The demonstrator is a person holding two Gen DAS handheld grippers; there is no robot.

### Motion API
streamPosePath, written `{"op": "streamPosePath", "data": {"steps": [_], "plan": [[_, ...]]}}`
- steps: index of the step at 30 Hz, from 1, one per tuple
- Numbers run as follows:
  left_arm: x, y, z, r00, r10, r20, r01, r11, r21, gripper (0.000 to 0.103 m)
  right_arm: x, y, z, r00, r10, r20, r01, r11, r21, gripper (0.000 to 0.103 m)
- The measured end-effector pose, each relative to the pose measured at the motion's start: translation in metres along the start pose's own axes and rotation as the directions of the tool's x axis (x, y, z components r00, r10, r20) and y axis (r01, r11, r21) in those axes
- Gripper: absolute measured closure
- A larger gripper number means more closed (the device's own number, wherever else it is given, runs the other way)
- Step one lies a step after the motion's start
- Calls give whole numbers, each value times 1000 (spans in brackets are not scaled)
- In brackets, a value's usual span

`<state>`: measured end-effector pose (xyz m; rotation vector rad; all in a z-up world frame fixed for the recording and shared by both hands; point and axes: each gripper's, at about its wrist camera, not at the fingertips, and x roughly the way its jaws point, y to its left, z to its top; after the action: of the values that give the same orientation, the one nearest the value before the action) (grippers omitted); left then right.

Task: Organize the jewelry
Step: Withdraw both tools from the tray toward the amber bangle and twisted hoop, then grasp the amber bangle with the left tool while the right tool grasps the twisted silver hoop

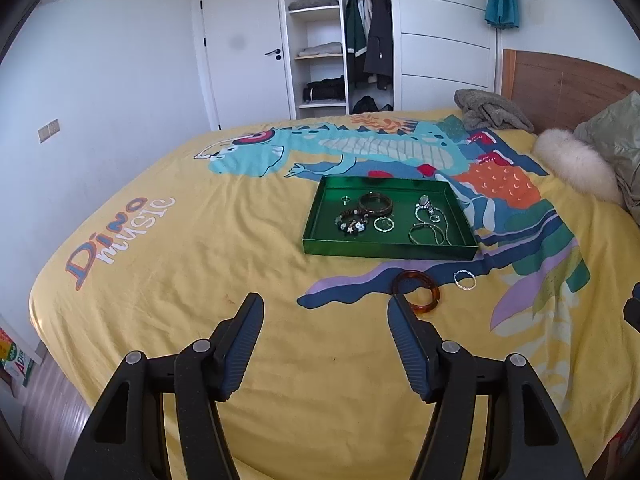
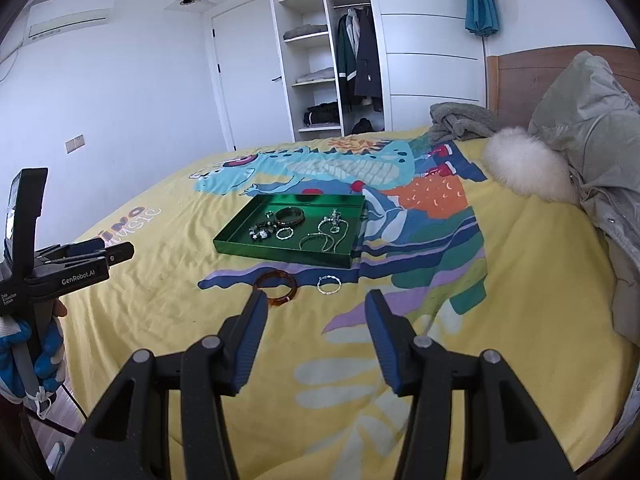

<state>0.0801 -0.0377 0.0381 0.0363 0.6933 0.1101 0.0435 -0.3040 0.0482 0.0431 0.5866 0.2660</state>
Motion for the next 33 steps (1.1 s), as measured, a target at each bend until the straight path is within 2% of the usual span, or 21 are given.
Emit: {"op": "streamPosePath", "data": {"steps": [19, 28, 33], "plan": [[71, -8, -20, 994, -24, -108, 23, 1000, -10, 39, 68, -28, -15, 996, 20, -93, -17, 999, 37, 54], [108, -18, -27, 984, -99, -148, 100, 995, 0, 39, 107, -41, -28, 989, 30, -141, -21, 998, 66, 54], [133, -30, -25, 971, -156, -180, 161, 987, 14, 41, 131, -45, -32, 984, 38, -173, -26, 997, 71, 54]]}}
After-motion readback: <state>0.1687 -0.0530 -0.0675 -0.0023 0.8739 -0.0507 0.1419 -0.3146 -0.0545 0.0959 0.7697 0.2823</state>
